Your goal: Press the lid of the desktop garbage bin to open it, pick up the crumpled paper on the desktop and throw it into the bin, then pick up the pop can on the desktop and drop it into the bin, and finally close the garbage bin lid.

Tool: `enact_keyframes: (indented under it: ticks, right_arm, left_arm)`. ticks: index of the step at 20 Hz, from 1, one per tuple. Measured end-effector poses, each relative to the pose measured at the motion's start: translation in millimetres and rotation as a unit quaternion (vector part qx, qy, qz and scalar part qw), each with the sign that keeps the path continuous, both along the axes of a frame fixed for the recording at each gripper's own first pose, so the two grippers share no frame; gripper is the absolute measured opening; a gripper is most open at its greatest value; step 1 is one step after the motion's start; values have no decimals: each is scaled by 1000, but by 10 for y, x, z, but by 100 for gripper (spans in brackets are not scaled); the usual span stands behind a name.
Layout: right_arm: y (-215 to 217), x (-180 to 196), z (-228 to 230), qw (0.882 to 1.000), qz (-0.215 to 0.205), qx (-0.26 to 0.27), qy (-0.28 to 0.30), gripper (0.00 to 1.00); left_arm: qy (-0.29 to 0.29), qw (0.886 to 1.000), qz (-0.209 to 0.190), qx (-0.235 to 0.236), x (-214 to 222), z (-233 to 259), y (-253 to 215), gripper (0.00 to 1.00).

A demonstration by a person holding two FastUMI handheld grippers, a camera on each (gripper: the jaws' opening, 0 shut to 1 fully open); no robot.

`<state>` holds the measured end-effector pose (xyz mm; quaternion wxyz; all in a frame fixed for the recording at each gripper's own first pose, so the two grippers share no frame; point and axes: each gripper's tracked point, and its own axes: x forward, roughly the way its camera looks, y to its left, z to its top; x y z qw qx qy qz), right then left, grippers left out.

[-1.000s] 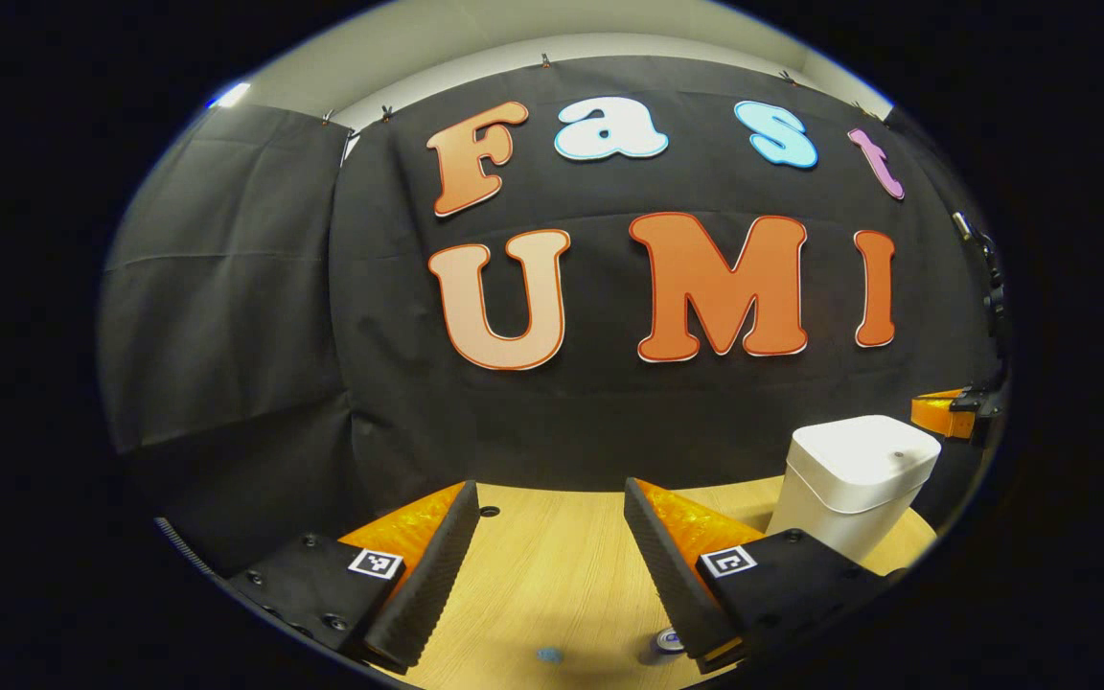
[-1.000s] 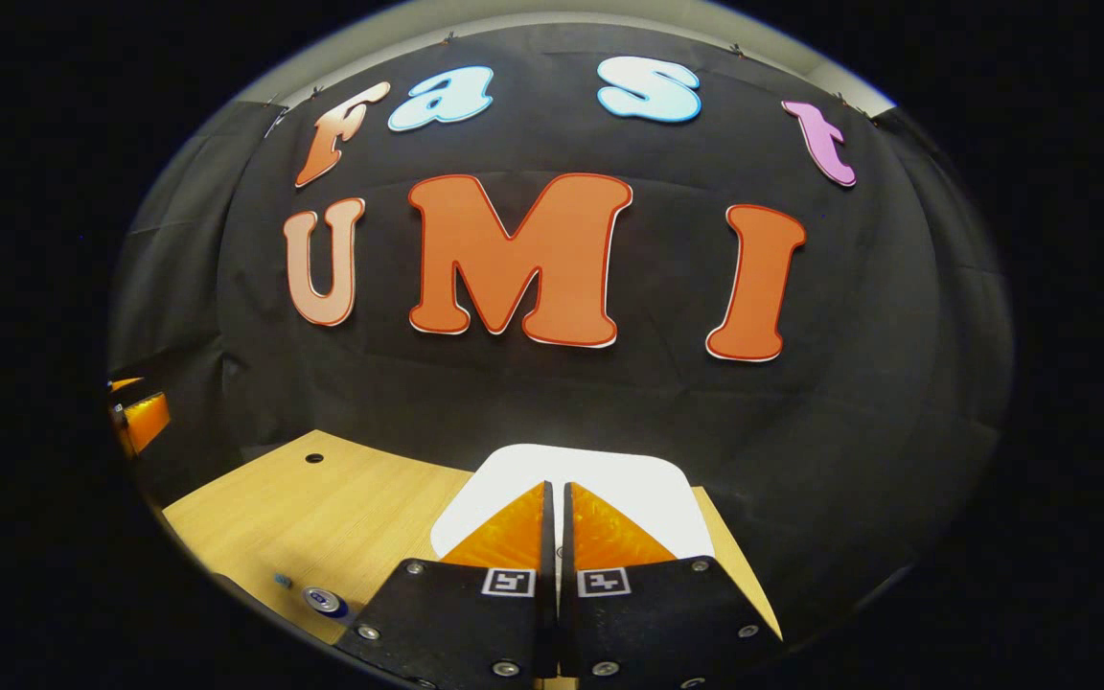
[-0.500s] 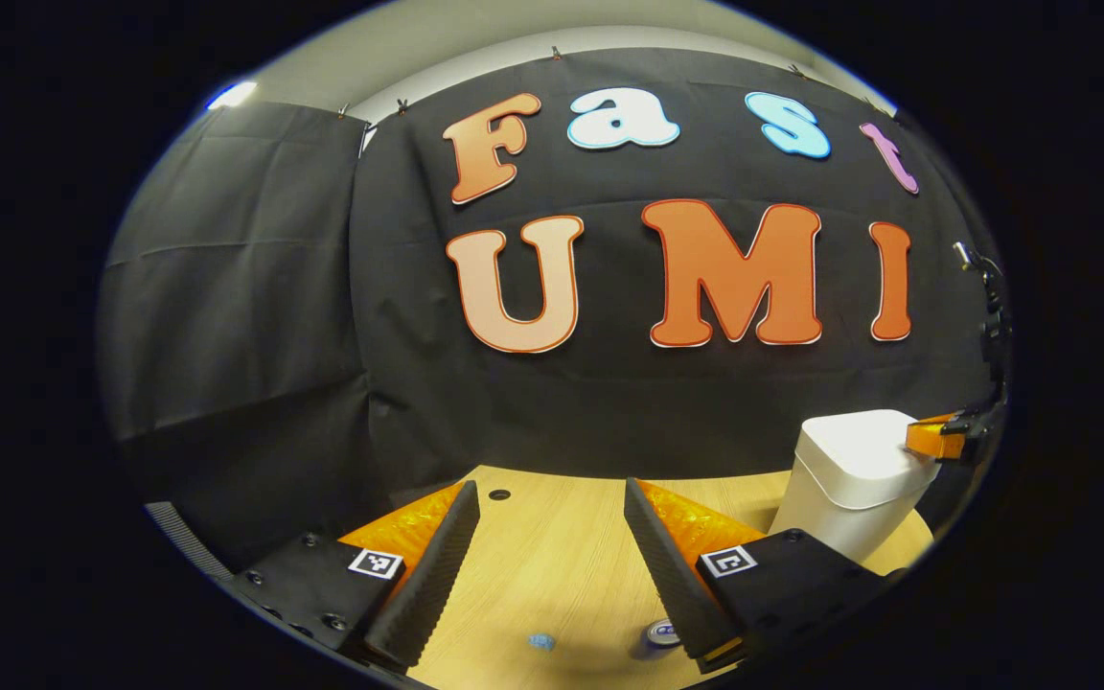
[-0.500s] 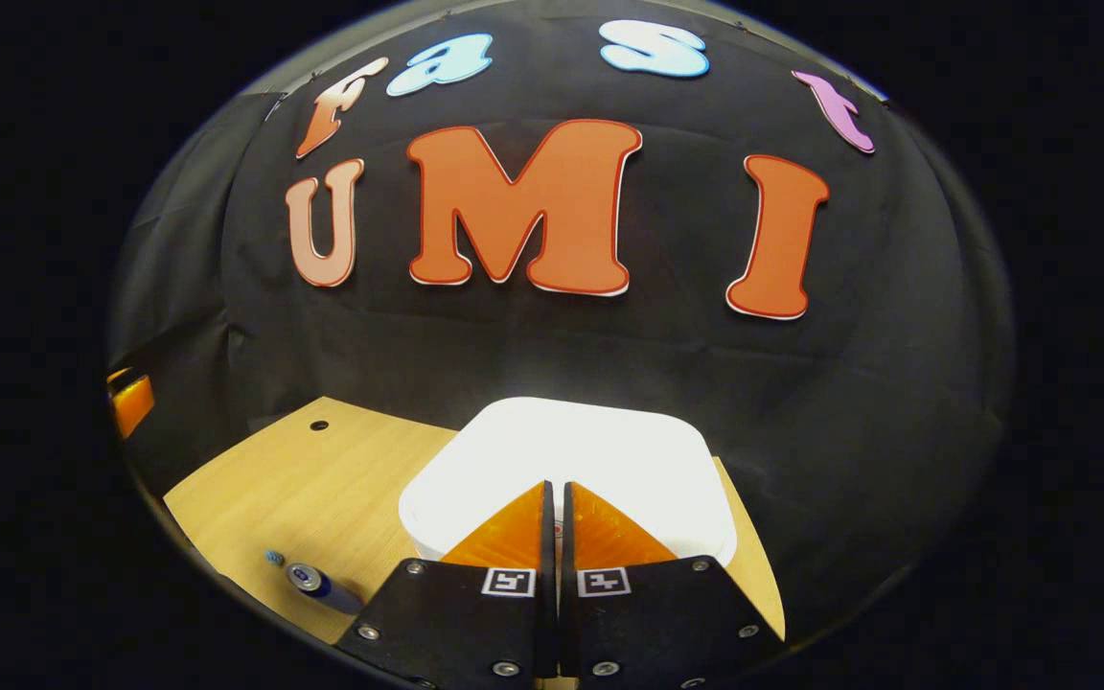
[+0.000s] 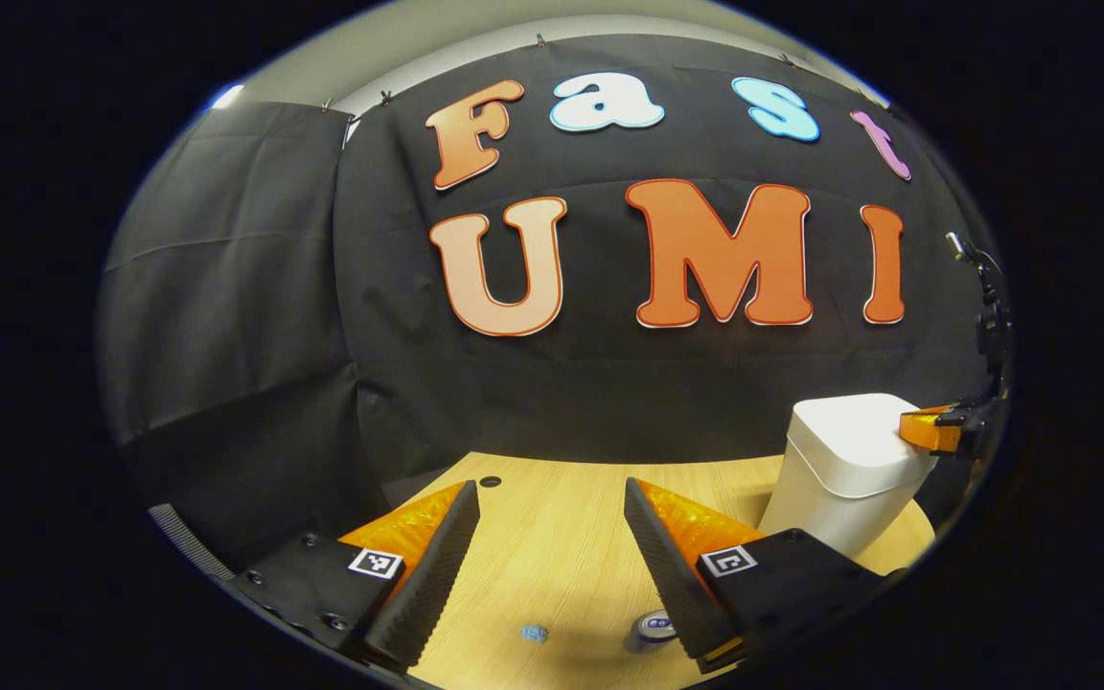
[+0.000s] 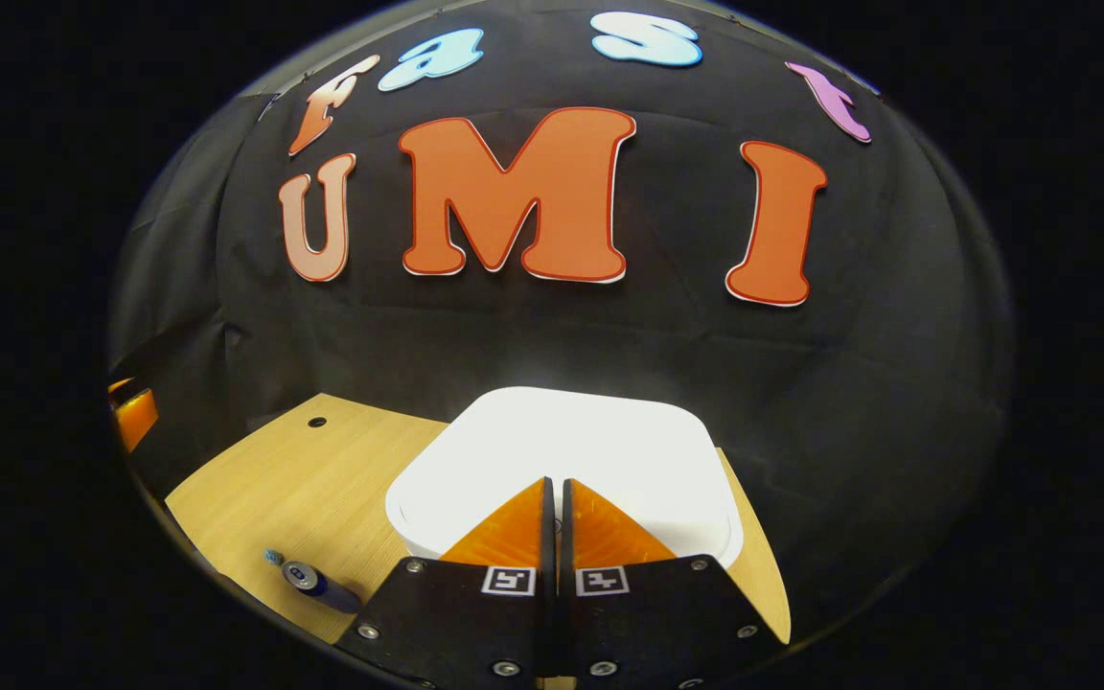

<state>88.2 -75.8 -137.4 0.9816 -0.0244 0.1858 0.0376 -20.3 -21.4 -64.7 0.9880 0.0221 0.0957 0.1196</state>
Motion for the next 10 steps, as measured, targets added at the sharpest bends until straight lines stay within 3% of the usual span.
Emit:
enact_keyframes:
  ticks: [6, 10]
  right_arm:
    - [-8, -17, -22, 999, -30, 18, 6, 1]
    - [-26, -20, 81, 999, -40, -16, -1, 1]
  left_arm:
    - [-1, 999, -32, 0, 142, -12, 17, 97]
    - [-15, 998, -57, 3, 265, 65, 199, 97]
